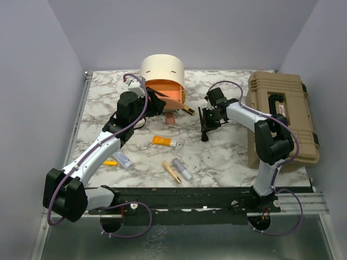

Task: Organize the makeup
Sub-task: Pick up the makeup brush from the center of the board.

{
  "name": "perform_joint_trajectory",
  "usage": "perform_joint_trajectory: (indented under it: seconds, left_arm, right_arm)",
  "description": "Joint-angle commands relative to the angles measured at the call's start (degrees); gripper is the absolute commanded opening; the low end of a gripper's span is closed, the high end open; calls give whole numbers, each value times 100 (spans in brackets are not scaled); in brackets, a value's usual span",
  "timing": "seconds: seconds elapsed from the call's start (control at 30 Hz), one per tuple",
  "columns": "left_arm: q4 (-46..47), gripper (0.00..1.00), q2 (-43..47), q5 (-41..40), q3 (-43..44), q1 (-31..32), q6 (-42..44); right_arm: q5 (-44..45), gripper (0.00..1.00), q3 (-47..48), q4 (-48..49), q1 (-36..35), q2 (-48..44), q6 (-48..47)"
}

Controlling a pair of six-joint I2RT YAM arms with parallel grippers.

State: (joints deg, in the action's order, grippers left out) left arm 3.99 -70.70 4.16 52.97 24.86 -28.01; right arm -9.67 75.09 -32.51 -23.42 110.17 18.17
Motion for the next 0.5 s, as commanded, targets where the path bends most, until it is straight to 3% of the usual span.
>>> perform_joint_trajectory:
  seconds: [0.0, 0.1, 0.4, 0.47]
  left_arm:
    - [9, 56, 45, -196, -7, 17, 57]
    - [12, 56, 85, -247, -110, 14, -7]
    - [19, 55, 27, -205, -158, 19, -51]
    - [17, 55, 13, -160, -147, 19, -32]
  right_arm:
    - [270, 0, 41, 334, 8, -957, 12]
    - [-57, 0, 284, 430, -3, -1362, -287]
    - [-943, 0, 1586, -360, -8, -1294, -941]
    - [-655, 1, 1976, -667, -126, -1173, -1311]
